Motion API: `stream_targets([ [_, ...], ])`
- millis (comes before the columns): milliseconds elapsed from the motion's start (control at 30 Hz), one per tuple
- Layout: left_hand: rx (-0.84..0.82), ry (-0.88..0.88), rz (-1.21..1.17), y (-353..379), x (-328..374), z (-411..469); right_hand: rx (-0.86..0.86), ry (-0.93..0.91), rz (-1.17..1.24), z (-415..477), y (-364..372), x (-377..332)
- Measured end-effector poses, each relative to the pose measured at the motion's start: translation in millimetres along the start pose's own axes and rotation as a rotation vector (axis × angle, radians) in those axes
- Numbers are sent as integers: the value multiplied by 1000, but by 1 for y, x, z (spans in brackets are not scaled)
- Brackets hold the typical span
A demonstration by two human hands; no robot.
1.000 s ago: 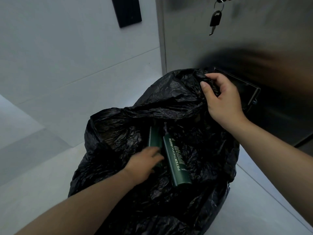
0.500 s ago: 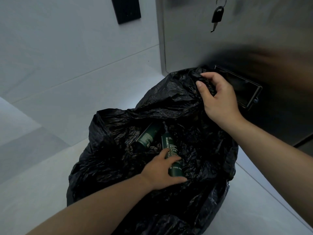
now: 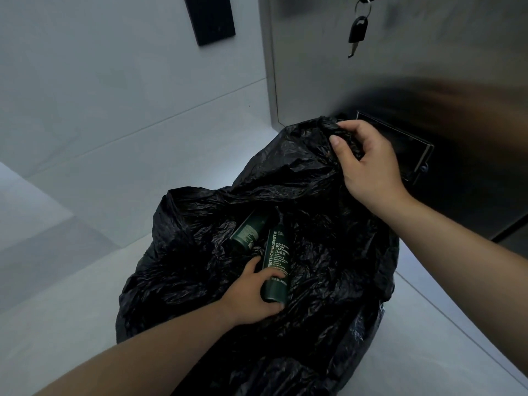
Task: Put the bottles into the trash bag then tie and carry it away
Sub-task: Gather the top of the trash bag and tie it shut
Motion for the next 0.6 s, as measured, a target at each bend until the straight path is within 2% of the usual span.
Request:
stream_targets([
  [167,77,-113,-96,-2,-4,3,-9,-30,8,0,6,-9],
  [267,49,-172,-172,-2,-3,8,-21,-38,-3,-2,7,-11],
  [400,27,-167,-347,-16,-4,8,-30,-43,-22,-3,4,-10],
  [467,54,-134,-276,-28,-6,2,-34,-42,-24,-3,4,-9],
  [600,240,49,125,-80,-1,3,-36,-44,-21,-1,7,-11],
])
Point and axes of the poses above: each hand's wrist, its own z-axis towards the middle knuckle, its own y-axis out of the palm, x = y × z, the point moved 8 cm from there along z, towards the middle knuckle, and after that the axes turned 14 degrees about -y, right-handed, at the moved point
